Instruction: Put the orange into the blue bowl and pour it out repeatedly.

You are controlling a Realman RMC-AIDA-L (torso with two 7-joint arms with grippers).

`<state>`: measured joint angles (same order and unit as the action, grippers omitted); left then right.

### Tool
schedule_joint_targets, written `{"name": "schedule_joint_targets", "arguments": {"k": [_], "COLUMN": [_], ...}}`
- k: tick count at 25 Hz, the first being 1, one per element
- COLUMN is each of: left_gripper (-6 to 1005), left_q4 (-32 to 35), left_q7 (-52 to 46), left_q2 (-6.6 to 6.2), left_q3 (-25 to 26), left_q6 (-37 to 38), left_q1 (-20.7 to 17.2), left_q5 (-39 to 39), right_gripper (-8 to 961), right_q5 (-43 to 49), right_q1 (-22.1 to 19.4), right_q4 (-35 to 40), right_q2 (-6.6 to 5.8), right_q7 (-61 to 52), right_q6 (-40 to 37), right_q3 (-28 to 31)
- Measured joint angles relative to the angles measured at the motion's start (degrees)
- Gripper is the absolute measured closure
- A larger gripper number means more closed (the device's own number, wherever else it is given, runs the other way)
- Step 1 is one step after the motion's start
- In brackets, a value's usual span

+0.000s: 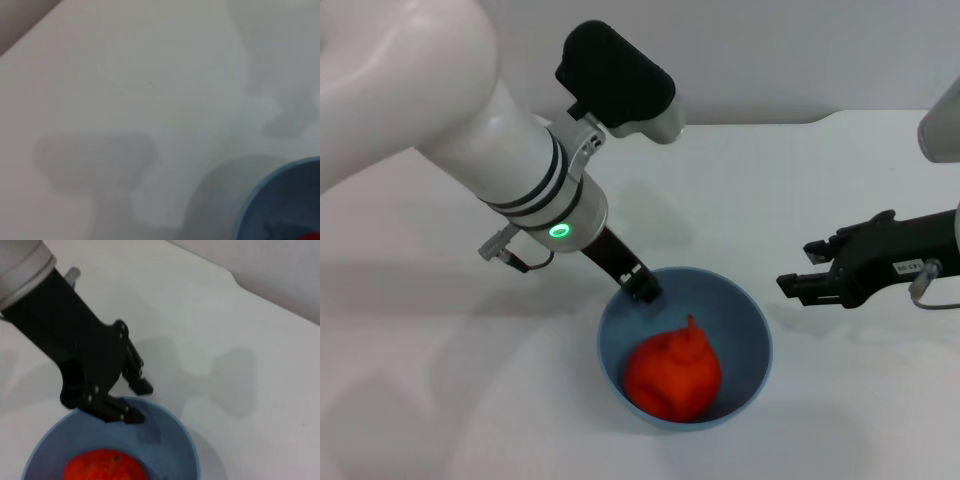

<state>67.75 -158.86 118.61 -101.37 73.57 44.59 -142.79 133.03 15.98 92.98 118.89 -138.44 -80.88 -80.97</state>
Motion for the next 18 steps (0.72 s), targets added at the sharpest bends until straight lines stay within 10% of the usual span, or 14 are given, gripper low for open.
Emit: {"name": "schedule_joint_targets", "arguments": {"k": [12,18], "left_gripper": [449,407], "left_q4": [8.6,12.1], "left_q7": [1.8,13.0], "left_q2": [-0.38,-0.54], "left_q3": [9.7,18.9], "left_q6": [-9.3,-17.2], "left_q1": [-7.9,-19.7], "left_q5": [2.5,24.1], "right_gripper": [443,444], "right_q5": [-2.7,-13.4], "right_q1": [-1.7,-2.1], "right_q4": [-1.2,-8.4], "right_q2": [0.15,-0.14], "right_q7": [-0.2,3.3], "right_q6": [1.4,3.8], "right_q3": [2.1,8.7]}}
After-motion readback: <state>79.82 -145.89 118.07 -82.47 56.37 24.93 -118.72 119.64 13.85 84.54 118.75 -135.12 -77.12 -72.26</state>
